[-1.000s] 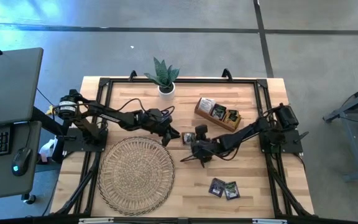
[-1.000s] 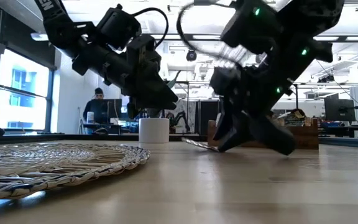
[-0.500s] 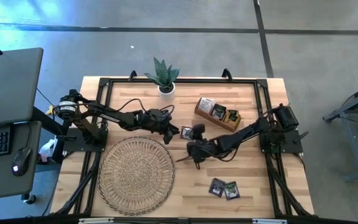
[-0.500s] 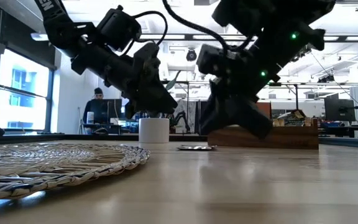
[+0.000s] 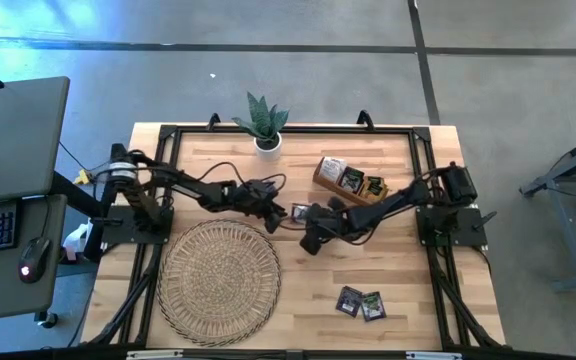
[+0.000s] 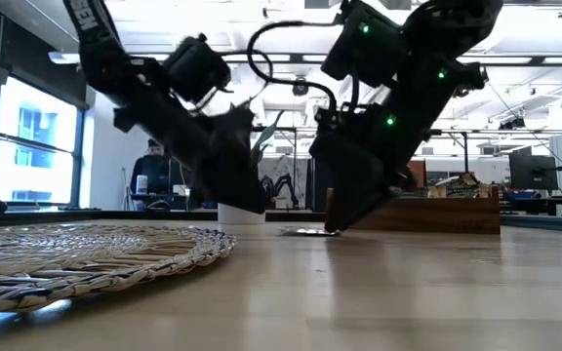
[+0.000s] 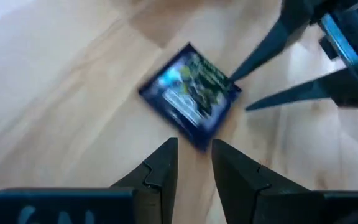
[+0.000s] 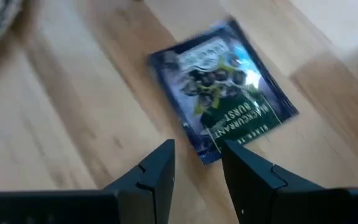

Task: Pick & Place Tea
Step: Put the black tea bag into the middle section of the wooden organizer

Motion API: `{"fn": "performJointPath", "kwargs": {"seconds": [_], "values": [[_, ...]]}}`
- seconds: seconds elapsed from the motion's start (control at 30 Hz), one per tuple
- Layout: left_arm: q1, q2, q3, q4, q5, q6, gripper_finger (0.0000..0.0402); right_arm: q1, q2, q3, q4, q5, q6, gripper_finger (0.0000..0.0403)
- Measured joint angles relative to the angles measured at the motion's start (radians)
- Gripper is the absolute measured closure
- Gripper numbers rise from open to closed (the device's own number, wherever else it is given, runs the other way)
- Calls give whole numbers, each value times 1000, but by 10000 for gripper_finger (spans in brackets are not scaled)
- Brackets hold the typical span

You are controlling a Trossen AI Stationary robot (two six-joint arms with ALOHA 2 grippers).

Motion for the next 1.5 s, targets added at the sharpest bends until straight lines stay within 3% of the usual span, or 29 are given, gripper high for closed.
{"fn": "performJointPath", "kwargs": {"seconds": [0.23,0.4,0.67,1.03,1.5], "values": [[0,106,66,-2,-78,25,303,-19,-5,1,-83,6,148,274],[0,162,138,-36,-75,62,303,-19,-54,0,-92,-35,123,274],[-1,171,216,-137,-21,63,303,-36,-158,1,-212,84,157,274],[-1,187,227,-133,-22,60,303,-108,-38,2,-188,-122,393,274],[1,252,293,-132,105,59,303,-149,-26,-1,-69,-132,472,274]]}}
